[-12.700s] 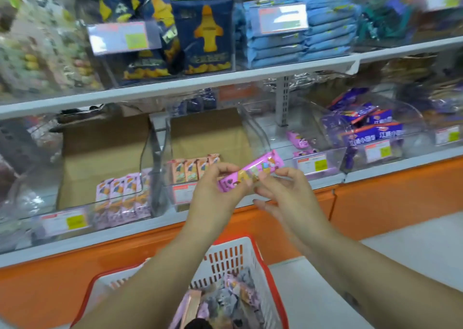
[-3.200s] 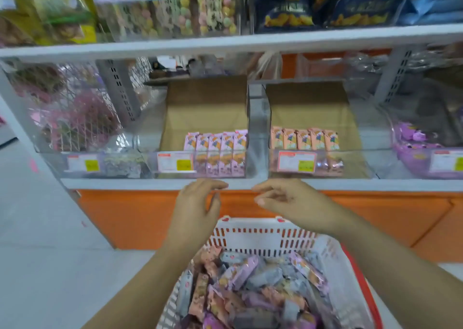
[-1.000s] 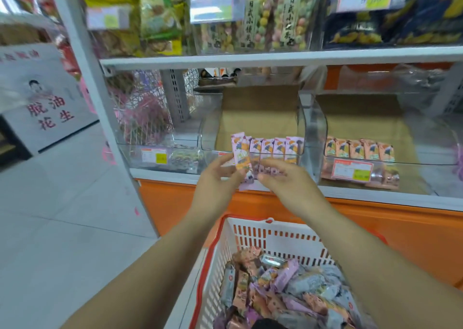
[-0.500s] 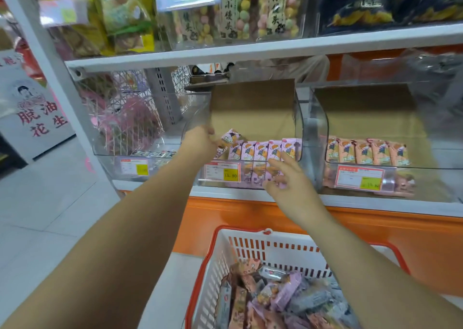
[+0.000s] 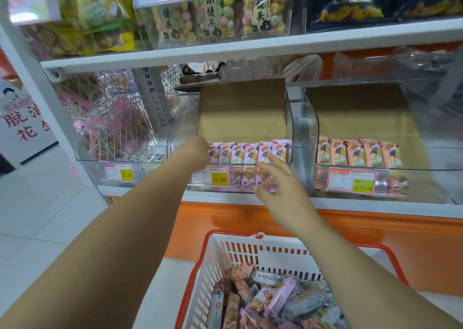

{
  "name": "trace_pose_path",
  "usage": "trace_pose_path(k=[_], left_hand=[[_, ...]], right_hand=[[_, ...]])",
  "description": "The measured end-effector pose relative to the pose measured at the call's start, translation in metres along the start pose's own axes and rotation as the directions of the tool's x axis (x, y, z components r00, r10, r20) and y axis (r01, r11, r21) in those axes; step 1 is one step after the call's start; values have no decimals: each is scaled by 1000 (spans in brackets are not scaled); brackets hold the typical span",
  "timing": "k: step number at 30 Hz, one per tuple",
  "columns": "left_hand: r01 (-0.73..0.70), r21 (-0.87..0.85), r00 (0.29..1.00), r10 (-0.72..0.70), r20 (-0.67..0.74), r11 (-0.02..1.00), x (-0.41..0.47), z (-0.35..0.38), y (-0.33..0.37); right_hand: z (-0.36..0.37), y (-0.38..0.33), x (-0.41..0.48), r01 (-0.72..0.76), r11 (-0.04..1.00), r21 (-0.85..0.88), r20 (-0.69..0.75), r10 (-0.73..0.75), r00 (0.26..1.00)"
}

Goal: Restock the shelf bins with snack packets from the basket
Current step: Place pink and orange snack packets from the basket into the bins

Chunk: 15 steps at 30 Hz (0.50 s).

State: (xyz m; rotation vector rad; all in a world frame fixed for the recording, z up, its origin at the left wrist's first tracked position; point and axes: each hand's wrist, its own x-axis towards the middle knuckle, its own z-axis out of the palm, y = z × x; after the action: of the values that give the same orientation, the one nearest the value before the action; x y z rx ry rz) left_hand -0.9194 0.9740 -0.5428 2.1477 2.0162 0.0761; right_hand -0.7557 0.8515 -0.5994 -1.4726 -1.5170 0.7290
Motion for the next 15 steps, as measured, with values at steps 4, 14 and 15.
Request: trace_pose_path(k=[4, 14, 15], left_hand=[[-17, -124, 1000, 17, 5, 992, -5, -1, -6], [-488, -552, 821, 140, -554, 677, -115, 89, -20], [-459, -576, 848, 140, -511, 676, -125, 109, -27]], right_hand=[[-2, -1, 0, 11, 1000, 8, -8, -11, 1000], [-5, 34, -50, -5, 968, -250, 174, 50, 983], [-5, 46, -55, -42, 947, -319, 238, 122, 963]])
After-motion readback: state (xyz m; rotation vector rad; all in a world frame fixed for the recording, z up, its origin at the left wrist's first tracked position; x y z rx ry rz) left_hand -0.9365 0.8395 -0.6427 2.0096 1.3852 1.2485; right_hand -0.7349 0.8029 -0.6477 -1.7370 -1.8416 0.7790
